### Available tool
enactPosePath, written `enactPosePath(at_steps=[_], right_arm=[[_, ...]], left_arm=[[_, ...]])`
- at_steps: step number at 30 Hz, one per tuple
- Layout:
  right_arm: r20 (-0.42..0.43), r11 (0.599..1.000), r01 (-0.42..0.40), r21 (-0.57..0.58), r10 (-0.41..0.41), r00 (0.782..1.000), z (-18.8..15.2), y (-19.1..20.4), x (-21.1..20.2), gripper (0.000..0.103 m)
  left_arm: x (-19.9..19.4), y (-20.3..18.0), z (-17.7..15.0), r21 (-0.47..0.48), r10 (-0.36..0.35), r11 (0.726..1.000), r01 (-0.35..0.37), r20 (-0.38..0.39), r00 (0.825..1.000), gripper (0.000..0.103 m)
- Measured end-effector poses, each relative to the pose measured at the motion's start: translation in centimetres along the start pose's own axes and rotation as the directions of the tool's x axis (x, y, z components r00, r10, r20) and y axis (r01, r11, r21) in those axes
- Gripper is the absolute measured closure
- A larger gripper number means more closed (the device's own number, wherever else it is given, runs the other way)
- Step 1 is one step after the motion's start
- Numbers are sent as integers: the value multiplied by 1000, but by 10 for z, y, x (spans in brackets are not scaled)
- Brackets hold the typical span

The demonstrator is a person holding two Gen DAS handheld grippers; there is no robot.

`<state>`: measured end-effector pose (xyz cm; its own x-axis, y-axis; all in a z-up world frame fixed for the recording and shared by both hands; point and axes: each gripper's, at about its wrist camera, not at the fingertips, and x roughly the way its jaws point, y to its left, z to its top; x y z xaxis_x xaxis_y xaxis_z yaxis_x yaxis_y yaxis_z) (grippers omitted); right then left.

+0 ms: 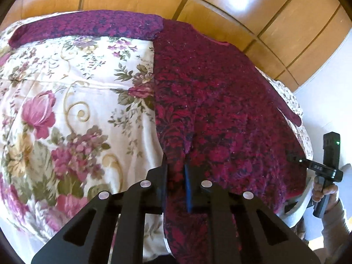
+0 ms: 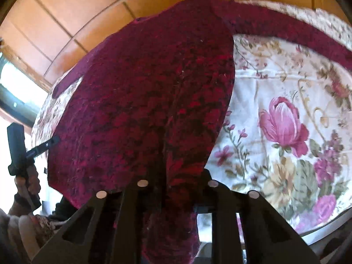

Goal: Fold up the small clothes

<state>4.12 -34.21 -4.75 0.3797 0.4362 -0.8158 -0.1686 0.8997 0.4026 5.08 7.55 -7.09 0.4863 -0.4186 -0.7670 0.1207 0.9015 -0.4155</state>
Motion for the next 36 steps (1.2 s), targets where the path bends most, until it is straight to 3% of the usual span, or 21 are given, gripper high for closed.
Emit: enactPosePath(at_steps=[5, 8, 9, 11, 12, 16, 18, 20, 24, 27, 31, 32, 34, 36], right_arm=[[-52, 999, 29, 32, -27, 998, -16, -9, 10, 84], [3, 992, -5, 123, 5, 1000, -9, -26, 4, 64], [34, 990, 6, 140, -11, 999, -6, -34, -2, 51], [97, 978, 20, 207, -41, 994, 7, -56, -13, 43], [130, 965, 12, 263, -48, 990, 14, -71, -17, 42], [249, 843, -19, 537, -137, 959, 46, -160, -27, 43], [290, 775, -51, 630, -173, 941, 59, -197, -32, 48], [334, 693, -90, 715, -225, 915, 72, -238, -37, 50], [333, 560, -102, 822, -327, 885, 90, -300, -39, 56], [322, 502, -104, 858, -371, 871, 103, -331, -35, 62], [251, 504, 11, 863, -447, 859, 125, -354, -35, 72], [237, 505, 31, 862, -457, 857, 132, -350, -33, 85], [252, 536, 50, 842, -475, 843, 150, -343, -41, 92], [317, 611, 43, 791, -468, 825, 165, -322, -54, 93]], left_arm=[[0, 6, -7, -10, 30, 999, -31, -29, 999, 88], [-7, -4, 2, 9, 65, 998, -65, -5, 998, 84], [-12, -9, 8, 35, 79, 996, -79, 24, 997, 84], [-18, -13, 18, 50, 86, 995, -90, 67, 994, 59], [-19, -14, 25, 41, 86, 995, -90, 94, 992, 55], [-6, -22, 54, -5, 82, 997, -82, 122, 989, 54], [6, -31, 63, -14, 78, 997, -76, 125, 989, 54], [12, -37, 69, 1, 82, 997, -83, 127, 989, 44], [31, -52, 71, 65, 99, 992, -105, 96, 990, 43], [43, -54, 69, 83, 120, 989, -125, 66, 991, 43], [52, -47, 71, 56, 129, 990, -131, 38, 991, 43], [52, -48, 72, 53, 129, 990, -130, 37, 991, 43], [52, -47, 77, 51, 125, 991, -127, 37, 991, 43], [51, -47, 81, 53, 112, 992, -114, 38, 993, 43]])
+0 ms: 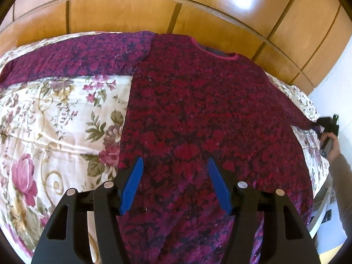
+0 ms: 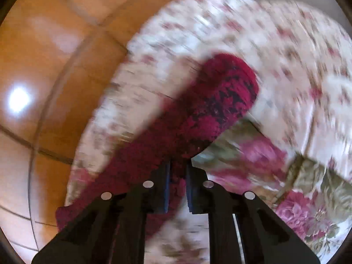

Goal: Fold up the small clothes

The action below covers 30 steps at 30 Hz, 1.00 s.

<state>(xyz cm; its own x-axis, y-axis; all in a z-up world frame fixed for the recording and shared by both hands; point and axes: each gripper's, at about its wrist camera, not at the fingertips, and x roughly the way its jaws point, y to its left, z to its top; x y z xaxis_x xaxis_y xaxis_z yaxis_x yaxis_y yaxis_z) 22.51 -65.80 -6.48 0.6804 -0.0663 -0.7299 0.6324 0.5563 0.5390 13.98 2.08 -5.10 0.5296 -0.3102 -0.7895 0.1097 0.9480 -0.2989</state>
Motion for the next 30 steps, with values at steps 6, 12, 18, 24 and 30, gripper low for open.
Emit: enactPosePath(at_steps=[6, 12, 18, 24, 30], right_arm=[[-34, 914, -191, -358, 192, 981, -43, 145, -25, 94], [-236, 744, -397, -538, 319, 918, -144, 270, -15, 95], [-478, 562, -552, -616, 290, 829, -273, 351, 11, 95], [-541, 527, -584, -617, 255, 801, -310, 352, 21, 57], [-490, 583, -596, -551, 352, 797, -254, 287, -18, 53]], left_arm=[[3, 10, 15, -77, -89, 993, 88, -1, 996, 43], [-2, 21, 35, -129, -151, 980, 155, 35, 988, 43], [-3, 33, 60, -181, -200, 961, 211, 75, 977, 43], [12, 37, 92, -200, -201, 956, 215, 88, 976, 43], [38, 34, 122, -205, -188, 958, 201, 79, 979, 43]])
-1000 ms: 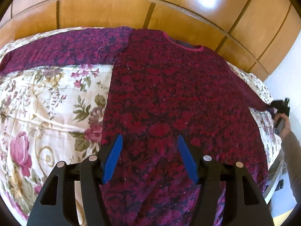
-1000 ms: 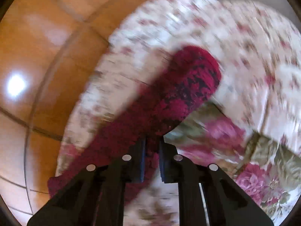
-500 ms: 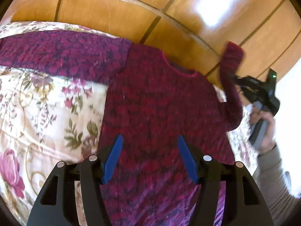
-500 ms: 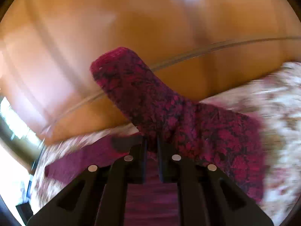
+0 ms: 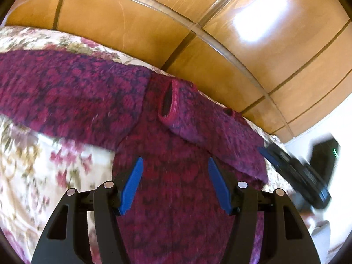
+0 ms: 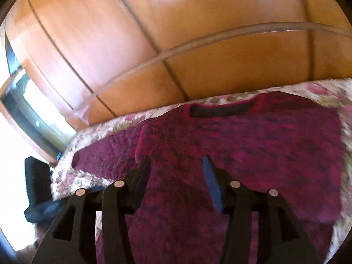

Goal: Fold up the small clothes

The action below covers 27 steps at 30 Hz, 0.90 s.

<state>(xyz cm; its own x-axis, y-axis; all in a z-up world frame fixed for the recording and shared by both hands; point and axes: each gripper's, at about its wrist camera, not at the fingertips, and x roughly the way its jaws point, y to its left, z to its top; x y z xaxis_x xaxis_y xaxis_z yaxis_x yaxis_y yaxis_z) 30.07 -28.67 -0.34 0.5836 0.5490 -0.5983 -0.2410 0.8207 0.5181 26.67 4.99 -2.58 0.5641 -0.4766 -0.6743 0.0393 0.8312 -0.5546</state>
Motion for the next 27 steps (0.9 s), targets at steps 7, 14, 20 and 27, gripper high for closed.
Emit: enactPosePath(at_steps=[7, 14, 20, 27], right_arm=[[33, 976, 133, 171, -140, 990, -41, -72, -74, 52], [54, 954, 163, 254, -182, 982, -40, -105, -77, 54], [-16, 935, 317, 158, -318, 948, -22, -103, -29, 58], [-46, 908, 407, 101, -404, 914, -31, -113, 0, 60]], left_arm=[[47, -2, 35, 2, 48, 999, -48, -25, 999, 43], [78, -6, 54, -10, 66, 998, -67, -47, 997, 92], [28, -10, 36, -17, 28, 999, -27, 64, 998, 95], [51, 14, 8, 35, 165, 986, -165, -25, 986, 95]])
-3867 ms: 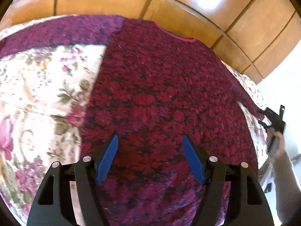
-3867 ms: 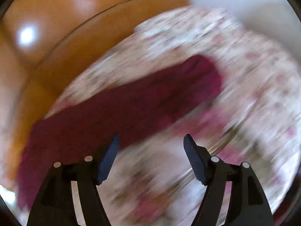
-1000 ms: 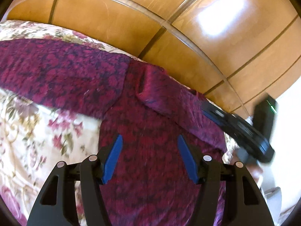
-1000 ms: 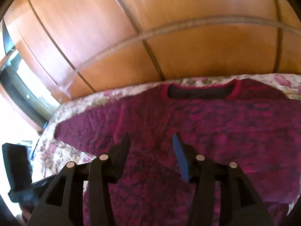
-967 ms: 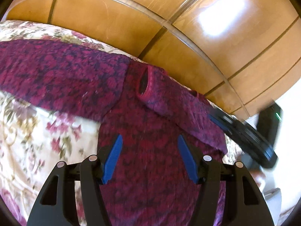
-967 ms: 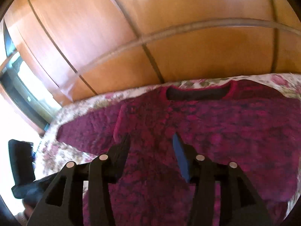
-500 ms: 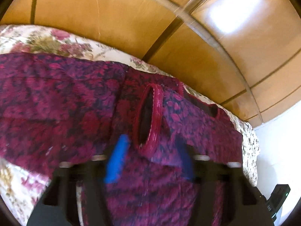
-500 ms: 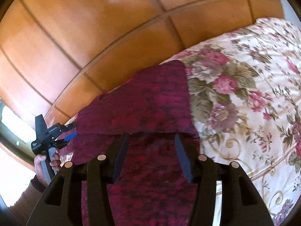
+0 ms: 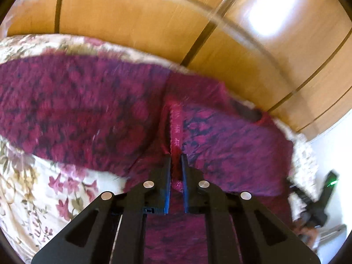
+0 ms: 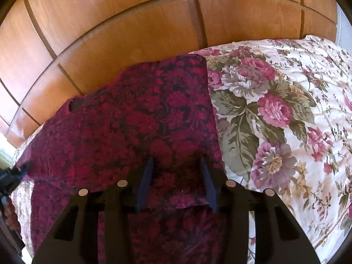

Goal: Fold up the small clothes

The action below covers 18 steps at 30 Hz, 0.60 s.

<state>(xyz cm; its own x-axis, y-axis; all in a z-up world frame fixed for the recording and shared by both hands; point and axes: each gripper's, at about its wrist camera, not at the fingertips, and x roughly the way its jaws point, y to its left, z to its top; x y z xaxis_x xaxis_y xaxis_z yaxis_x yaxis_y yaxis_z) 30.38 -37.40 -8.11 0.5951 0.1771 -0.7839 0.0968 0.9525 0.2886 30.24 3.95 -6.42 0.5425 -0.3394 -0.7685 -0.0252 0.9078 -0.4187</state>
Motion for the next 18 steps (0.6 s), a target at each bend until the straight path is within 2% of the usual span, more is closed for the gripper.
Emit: enactPosePath(at_steps=[2, 3, 4, 5, 6, 8, 11, 14, 16, 18], right_arm=[[-3, 1000, 7, 1, -7, 1000, 0, 0, -3, 59], [1, 1000, 20, -11, -20, 1000, 0, 3, -9, 56], [9, 999, 28, -23, -28, 1000, -1, 7, -16, 51], [26, 999, 36, -36, -35, 999, -3, 12, -24, 40], [45, 998, 45, -49, -43, 998, -6, 16, -32, 36], [77, 995, 52, -81, -46, 996, -15, 28, -48, 34], [81, 989, 40, -142, -29, 996, -37, 52, -62, 27], [58, 974, 40, -225, -27, 998, -62, 78, -60, 23], [40, 957, 48, -287, -39, 998, -80, 96, -54, 21], [14, 941, 52, -335, -50, 999, -95, 110, -45, 13]], left_arm=[[3, 7, -3, -23, 1, 1000, -1, 5, 1000, 86], [0, 9, -3, -47, -12, 999, 12, 13, 1000, 82], [-4, 12, -3, -65, -26, 997, 28, 20, 999, 68], [-9, 14, -3, -86, -42, 995, 44, 33, 999, 57], [-18, 18, -3, -105, -57, 992, 63, 60, 997, 55], [-31, 25, -2, -115, -31, 992, 41, 89, 996, 47], [-52, 45, -8, -144, -22, 989, 38, 111, 994, 47], [-68, 78, -17, -184, 23, 983, -4, 101, 995, 47], [-82, 112, -24, -263, 58, 964, -35, 79, 995, 47], [-100, 145, -29, -354, 79, 934, -45, 82, 993, 47]])
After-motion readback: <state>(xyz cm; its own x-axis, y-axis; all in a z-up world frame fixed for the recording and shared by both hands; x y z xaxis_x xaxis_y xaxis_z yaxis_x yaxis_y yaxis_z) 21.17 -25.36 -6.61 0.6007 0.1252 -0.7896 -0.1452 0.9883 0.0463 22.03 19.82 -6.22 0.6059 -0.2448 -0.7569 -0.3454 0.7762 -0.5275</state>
